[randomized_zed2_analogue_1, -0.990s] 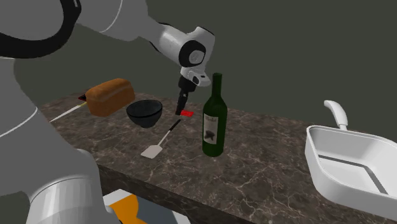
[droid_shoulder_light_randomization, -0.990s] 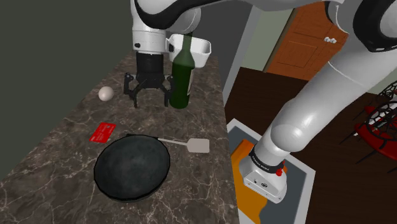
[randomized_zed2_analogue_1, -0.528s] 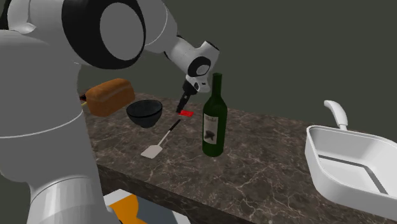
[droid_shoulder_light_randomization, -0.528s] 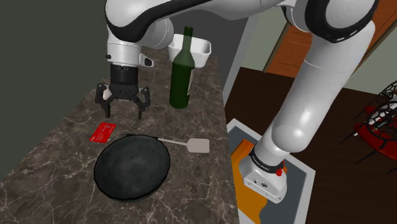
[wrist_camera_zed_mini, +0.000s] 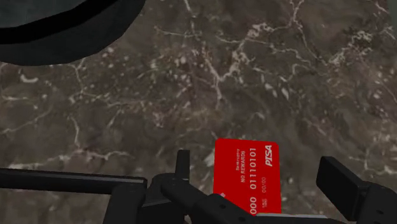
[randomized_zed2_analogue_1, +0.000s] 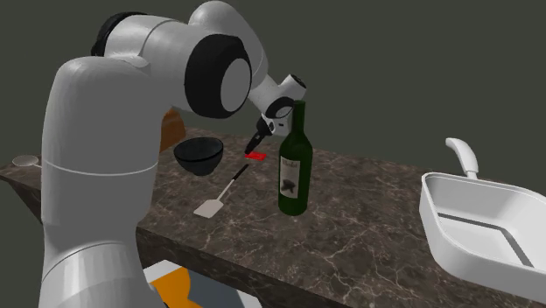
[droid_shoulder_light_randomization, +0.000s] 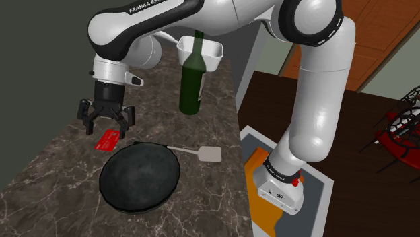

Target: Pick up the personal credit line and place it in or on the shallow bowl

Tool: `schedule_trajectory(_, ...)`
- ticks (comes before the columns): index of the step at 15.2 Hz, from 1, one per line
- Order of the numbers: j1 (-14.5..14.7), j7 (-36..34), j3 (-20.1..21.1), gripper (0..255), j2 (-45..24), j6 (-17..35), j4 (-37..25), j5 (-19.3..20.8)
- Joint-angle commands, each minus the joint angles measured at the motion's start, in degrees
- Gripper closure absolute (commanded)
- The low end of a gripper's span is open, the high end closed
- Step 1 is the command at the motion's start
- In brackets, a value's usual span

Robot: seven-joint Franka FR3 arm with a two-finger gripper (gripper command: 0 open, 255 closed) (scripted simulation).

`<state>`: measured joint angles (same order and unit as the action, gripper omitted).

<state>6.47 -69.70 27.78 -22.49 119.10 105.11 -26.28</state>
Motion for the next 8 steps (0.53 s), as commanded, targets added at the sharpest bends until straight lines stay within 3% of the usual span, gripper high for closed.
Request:
schedule_trajectory(1, 0.66, -0.39, 0.05, 0, -1.28, 1.33, -0.2, 0.03)
schedule_trajectory(8, 1.8, -0.34, 0.29, 0, -2.78, 4.38, 1.01, -0.07)
